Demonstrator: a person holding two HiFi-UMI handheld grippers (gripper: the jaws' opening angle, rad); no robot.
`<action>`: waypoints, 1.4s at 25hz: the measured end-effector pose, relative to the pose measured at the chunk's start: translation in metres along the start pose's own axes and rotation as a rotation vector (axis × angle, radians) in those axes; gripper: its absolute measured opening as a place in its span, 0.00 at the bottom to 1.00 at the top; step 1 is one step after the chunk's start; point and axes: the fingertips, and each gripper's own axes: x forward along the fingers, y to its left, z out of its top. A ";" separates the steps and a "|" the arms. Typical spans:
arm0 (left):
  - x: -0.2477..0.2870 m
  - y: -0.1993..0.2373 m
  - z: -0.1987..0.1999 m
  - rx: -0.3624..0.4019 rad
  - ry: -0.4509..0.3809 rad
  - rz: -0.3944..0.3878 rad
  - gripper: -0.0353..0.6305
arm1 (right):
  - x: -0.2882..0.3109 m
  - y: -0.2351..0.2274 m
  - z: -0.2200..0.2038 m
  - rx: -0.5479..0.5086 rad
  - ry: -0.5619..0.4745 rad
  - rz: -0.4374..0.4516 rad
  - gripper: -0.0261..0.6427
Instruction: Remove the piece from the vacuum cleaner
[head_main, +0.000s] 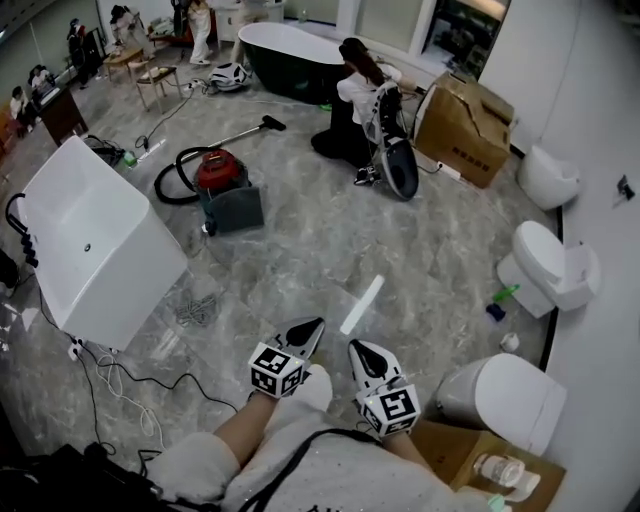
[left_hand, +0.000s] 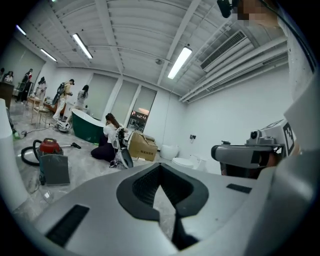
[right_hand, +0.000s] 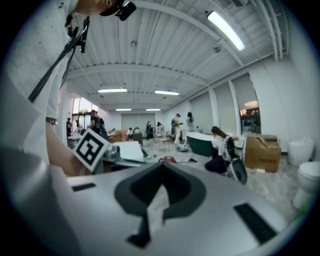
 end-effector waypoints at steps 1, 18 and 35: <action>0.013 0.008 0.002 -0.015 0.004 0.008 0.08 | 0.008 -0.011 0.001 -0.010 0.013 0.003 0.06; 0.139 0.131 0.080 -0.008 -0.040 0.081 0.08 | 0.162 -0.122 0.031 -0.014 0.084 0.116 0.06; 0.019 0.300 0.089 -0.166 -0.173 0.590 0.08 | 0.333 -0.031 0.044 -0.164 0.192 0.626 0.06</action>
